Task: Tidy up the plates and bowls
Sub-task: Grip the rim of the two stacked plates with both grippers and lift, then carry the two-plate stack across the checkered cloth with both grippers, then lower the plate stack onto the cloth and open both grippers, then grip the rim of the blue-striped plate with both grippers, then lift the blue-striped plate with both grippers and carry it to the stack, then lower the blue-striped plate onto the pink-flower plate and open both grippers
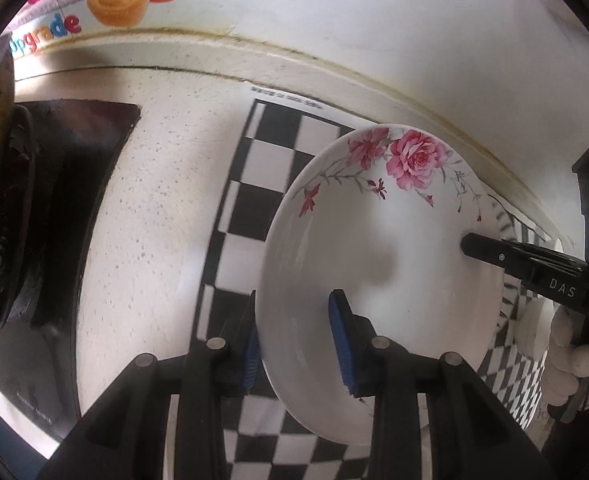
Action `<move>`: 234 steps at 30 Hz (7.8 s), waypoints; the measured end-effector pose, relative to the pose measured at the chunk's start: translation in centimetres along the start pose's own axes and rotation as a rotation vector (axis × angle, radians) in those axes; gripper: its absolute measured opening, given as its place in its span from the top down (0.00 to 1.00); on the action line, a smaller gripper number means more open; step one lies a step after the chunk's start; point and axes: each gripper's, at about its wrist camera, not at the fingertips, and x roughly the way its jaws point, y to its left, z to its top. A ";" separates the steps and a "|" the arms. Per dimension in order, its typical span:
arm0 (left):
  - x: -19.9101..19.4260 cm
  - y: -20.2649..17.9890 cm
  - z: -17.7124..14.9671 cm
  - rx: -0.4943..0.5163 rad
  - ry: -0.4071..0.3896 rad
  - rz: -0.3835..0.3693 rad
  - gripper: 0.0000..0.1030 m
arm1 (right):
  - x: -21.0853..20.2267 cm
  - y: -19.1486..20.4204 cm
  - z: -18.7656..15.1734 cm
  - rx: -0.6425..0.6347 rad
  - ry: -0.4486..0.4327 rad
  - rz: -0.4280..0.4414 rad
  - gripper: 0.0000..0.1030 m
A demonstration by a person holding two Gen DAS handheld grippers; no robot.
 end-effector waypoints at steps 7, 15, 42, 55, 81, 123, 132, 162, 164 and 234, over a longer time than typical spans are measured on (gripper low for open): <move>-1.4 -3.8 -3.5 0.043 0.019 -0.013 0.72 | -4.3 -1.8 -5.1 0.033 -0.030 0.012 0.78; -1.5 -8.4 -7.1 0.106 0.036 -0.024 0.72 | -7.8 -4.6 -12.1 0.092 -0.033 0.003 0.79; 5.4 -15.9 -17.9 0.344 0.231 0.079 0.72 | -4.9 -10.5 -31.9 0.313 0.056 0.033 0.79; 6.8 -16.9 -19.4 0.392 0.268 0.164 0.72 | -4.2 -10.4 -32.9 0.352 0.095 0.004 0.79; 6.7 -17.2 -20.6 0.392 0.254 0.213 0.72 | -3.1 -5.7 -29.0 0.345 0.243 -0.206 0.73; -1.1 -18.9 -7.9 0.237 0.049 0.126 0.70 | -12.9 -5.6 -13.7 0.291 -0.164 -0.082 0.05; 7.9 -17.8 -0.1 0.174 0.161 0.066 0.70 | -5.5 -13.0 -4.3 0.347 -0.053 -0.049 0.20; 7.3 -18.3 -1.2 0.171 0.097 0.027 0.76 | -3.2 -15.1 -5.3 0.335 0.026 0.013 0.82; 5.7 -18.4 -1.9 0.182 0.075 0.032 0.76 | -4.5 -14.4 -6.0 0.318 0.012 0.016 0.82; 8.1 -18.0 -22.6 0.244 0.281 0.190 0.75 | -0.6 -7.8 -30.5 0.326 0.126 -0.009 0.80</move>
